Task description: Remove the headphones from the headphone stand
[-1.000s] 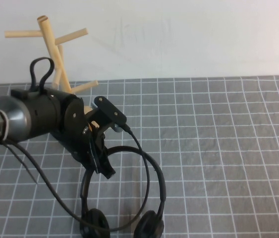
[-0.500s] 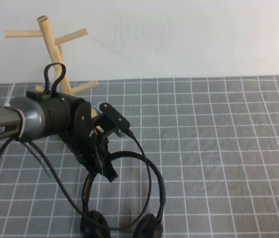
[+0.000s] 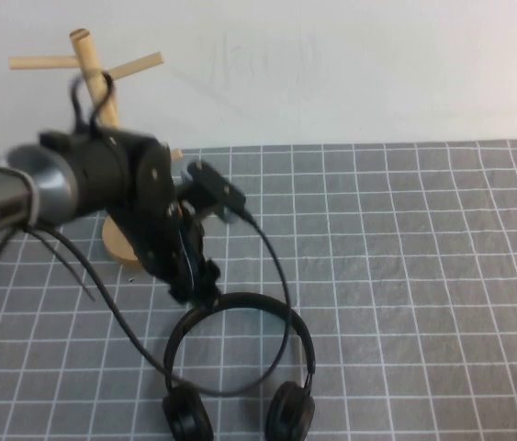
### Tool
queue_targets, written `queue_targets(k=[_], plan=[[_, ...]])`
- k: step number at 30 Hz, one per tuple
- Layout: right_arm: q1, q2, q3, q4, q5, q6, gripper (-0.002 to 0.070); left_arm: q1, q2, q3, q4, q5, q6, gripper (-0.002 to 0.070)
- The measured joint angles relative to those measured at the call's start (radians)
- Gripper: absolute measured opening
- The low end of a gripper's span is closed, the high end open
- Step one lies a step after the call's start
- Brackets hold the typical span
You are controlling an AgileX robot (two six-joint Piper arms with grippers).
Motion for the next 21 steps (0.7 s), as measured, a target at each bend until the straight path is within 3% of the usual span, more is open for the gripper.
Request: queue_targets(k=[3, 7, 9, 14, 21], plan=[[0.0, 0.0, 0.0, 0.0, 0.0, 0.0, -0.0006, 0.0, -0.077, -0.025, -0.017, 0.067, -0.026, 0.0338], [0.0, 0.0, 0.0, 0.0, 0.0, 0.0, -0.0006, 0.0, -0.224, -0.028, -0.021, 0.194, -0.036, 0.0108], [0.0, 0.0, 0.0, 0.0, 0.0, 0.0, -0.0006, 0.0, -0.303, -0.026, -0.033, 0.25, -0.036, 0.0048], [0.0, 0.0, 0.0, 0.0, 0.0, 0.0, -0.0006, -0.002, -0.573, 0.069, -0.051, 0.245, -0.106, 0.0004], [0.0, 0.0, 0.0, 0.0, 0.0, 0.0, -0.0006, -0.002, -1.047, 0.397, -0.074, 0.024, -0.327, -0.0001]])
